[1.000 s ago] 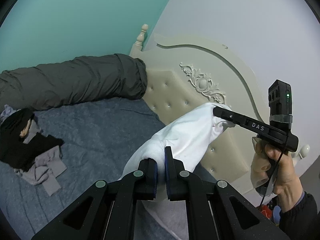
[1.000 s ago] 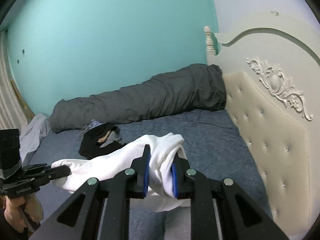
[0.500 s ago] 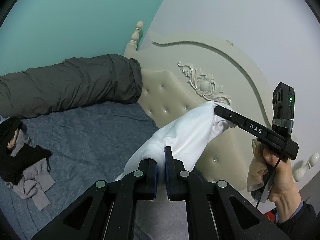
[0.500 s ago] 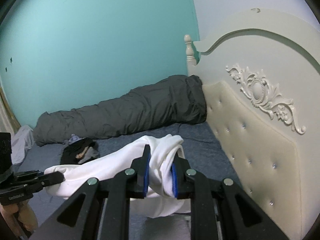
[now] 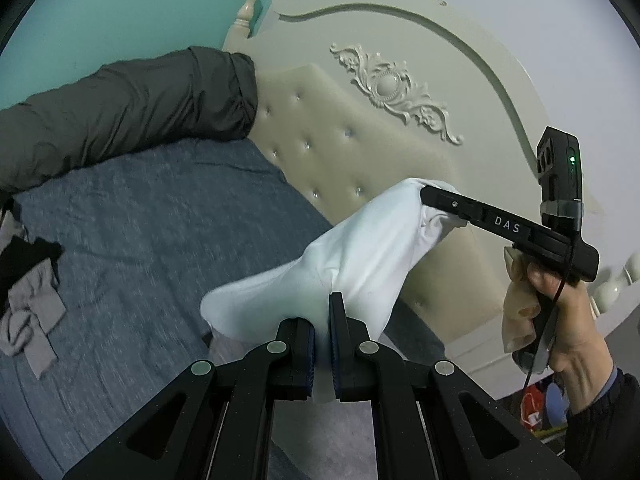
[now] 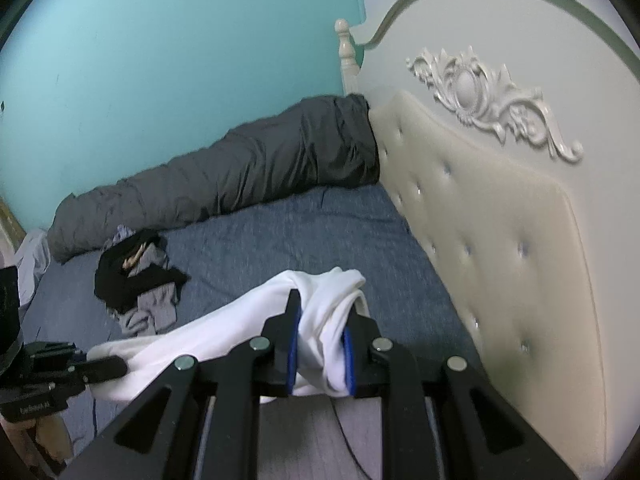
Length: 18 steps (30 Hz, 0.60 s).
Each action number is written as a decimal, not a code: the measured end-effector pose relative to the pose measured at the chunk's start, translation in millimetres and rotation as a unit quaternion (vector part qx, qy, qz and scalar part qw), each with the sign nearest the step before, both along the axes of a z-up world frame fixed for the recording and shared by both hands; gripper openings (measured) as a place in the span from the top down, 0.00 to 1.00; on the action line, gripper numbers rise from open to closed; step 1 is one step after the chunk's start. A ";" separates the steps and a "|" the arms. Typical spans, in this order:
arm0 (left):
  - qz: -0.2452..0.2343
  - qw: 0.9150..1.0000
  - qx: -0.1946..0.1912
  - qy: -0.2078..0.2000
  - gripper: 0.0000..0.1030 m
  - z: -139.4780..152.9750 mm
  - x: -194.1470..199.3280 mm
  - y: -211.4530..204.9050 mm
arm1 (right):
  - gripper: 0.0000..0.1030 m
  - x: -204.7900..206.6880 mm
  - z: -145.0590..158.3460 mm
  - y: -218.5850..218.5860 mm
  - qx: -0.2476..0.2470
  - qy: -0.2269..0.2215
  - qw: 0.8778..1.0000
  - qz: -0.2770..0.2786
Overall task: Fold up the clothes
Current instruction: 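Lift the folded polo off the bed with both tools toward the headboard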
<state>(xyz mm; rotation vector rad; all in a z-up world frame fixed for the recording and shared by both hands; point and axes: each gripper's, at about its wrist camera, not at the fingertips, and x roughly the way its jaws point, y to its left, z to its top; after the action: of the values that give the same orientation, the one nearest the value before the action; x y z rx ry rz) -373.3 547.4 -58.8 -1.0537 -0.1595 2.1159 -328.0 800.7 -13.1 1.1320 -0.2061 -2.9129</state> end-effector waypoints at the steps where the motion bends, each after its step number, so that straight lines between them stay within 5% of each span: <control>1: -0.001 1.000 -0.005 0.003 0.94 0.0 5.2 0.0 | 0.84 1.9 -1.7 -1.0 0.002 -0.003 1.000 0.003; 18: -0.020 0.999 -0.013 -0.035 0.94 -39.8 80.3 -0.2 | 0.84 76.0 -40.3 7.1 -0.012 -0.061 0.998 0.012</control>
<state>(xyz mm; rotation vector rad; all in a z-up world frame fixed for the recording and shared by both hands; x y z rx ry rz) -293.1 547.2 -98.7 -1.1386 -0.1442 2.0521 -252.0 807.8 -53.4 1.3014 -0.2264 -2.8156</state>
